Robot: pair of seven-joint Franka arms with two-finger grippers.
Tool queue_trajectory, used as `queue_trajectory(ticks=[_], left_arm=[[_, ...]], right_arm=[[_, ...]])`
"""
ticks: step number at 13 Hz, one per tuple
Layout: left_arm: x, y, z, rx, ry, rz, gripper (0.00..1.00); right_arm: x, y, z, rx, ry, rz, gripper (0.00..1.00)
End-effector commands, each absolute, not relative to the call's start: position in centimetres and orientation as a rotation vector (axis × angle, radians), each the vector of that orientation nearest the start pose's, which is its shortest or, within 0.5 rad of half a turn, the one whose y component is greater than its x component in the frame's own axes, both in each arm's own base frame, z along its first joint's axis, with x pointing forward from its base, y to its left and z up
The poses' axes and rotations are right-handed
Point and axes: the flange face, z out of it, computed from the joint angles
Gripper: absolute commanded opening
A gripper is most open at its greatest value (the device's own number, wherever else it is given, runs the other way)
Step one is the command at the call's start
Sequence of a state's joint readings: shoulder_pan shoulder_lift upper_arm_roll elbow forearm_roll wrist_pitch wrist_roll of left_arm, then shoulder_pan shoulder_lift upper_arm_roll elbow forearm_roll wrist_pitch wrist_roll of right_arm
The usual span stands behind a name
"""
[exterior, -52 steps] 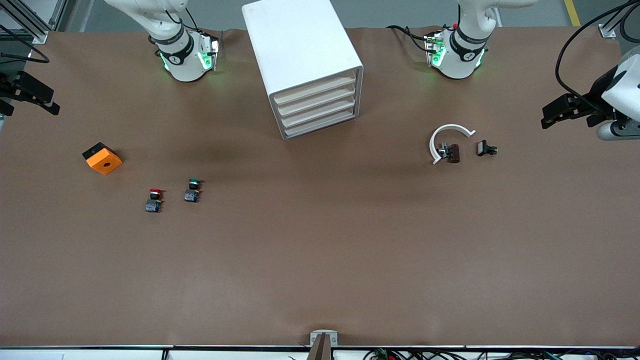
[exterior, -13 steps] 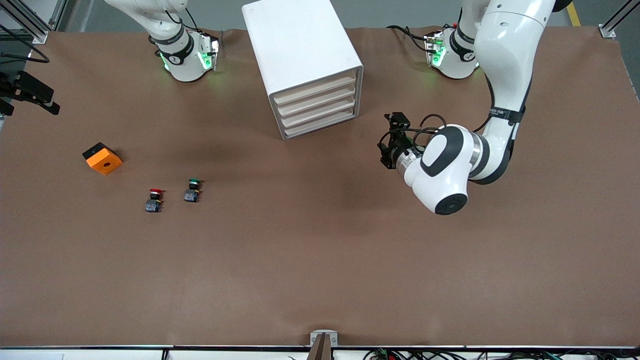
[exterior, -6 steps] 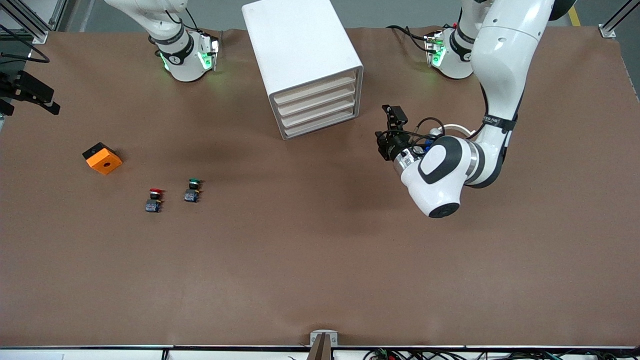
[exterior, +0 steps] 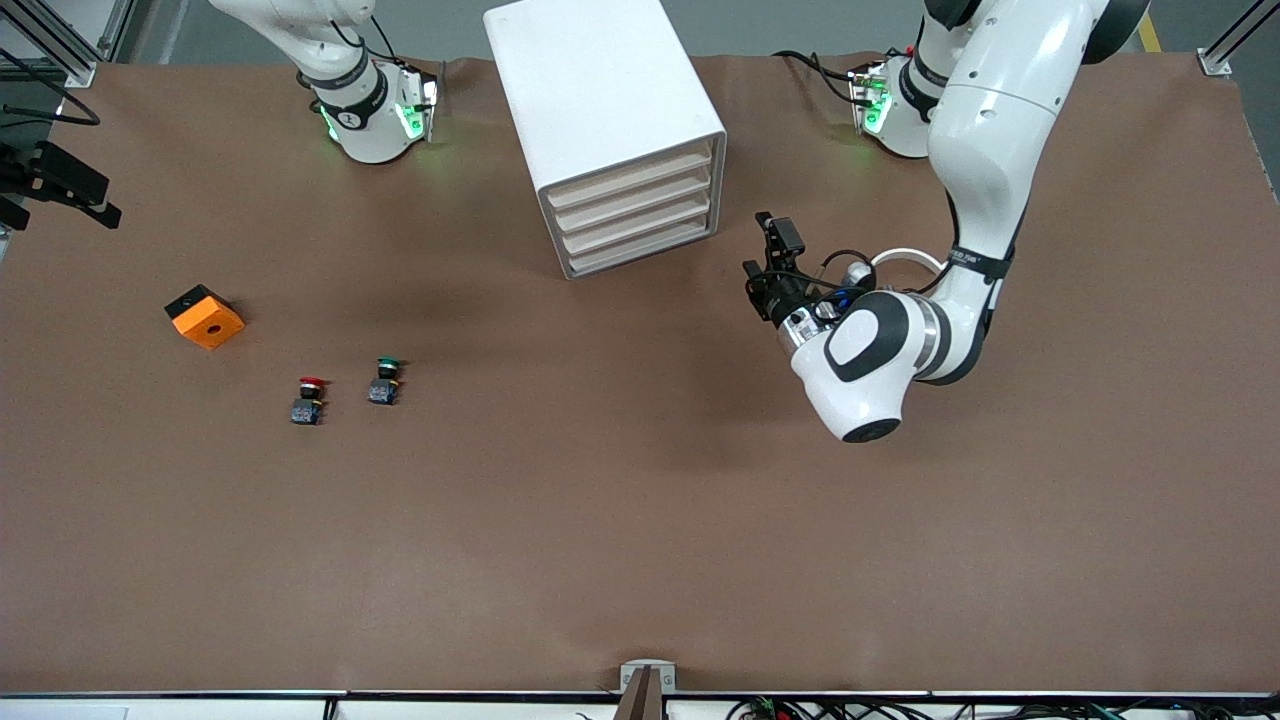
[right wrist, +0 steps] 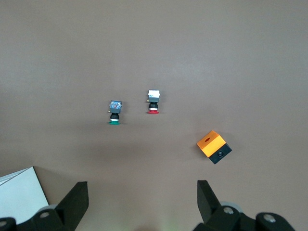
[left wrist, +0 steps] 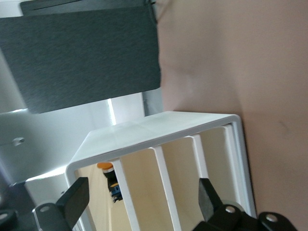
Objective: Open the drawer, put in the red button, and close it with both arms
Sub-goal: 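Reach the left gripper to the white cabinet's top drawer handle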
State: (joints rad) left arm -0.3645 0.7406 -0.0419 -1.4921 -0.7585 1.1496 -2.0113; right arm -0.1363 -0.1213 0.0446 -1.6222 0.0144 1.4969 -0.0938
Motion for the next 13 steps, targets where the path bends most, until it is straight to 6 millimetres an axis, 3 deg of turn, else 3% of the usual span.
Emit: queue_trajectory(ticks=[1,4,6,9,11,12,13], left_arm=[[51.7,-33.0,22.5,-1.243,-1.530,1.431,1.00],[51.3,-34.4,20.9,-1.170,-1.510,1.465,1.00],[50.7,-35.2,19.7,-1.098,-1.499,1.478,1.00],[50.0,-36.6,19.3,-1.048,-1.489,1.476,1.00],[49.6,-37.7,18.5,-1.017,-1.482,1.475,0.95],[49.5,-37.8,18.0,-1.004,-1.487,1.466,0.92],[49.2,-38.4,17.6,-0.997,-1.492,1.452,0.84]], right_arm=[[50.3,-4.6,66.0,-3.131,0.006,0.023,1.00],[50.8,-5.0,65.3,-3.130,-0.001,0.035,1.00],[52.4,-5.4,63.9,-3.137,-0.005,0.058,1.00],[53.3,-6.4,63.5,-3.135,0.019,0.064,1.00],[53.3,-6.6,63.4,-3.133,0.024,0.069,1.00],[53.9,-6.9,62.4,-3.130,0.031,0.099,1.00],[54.2,-7.3,61.8,-3.129,0.038,0.109,1.00]])
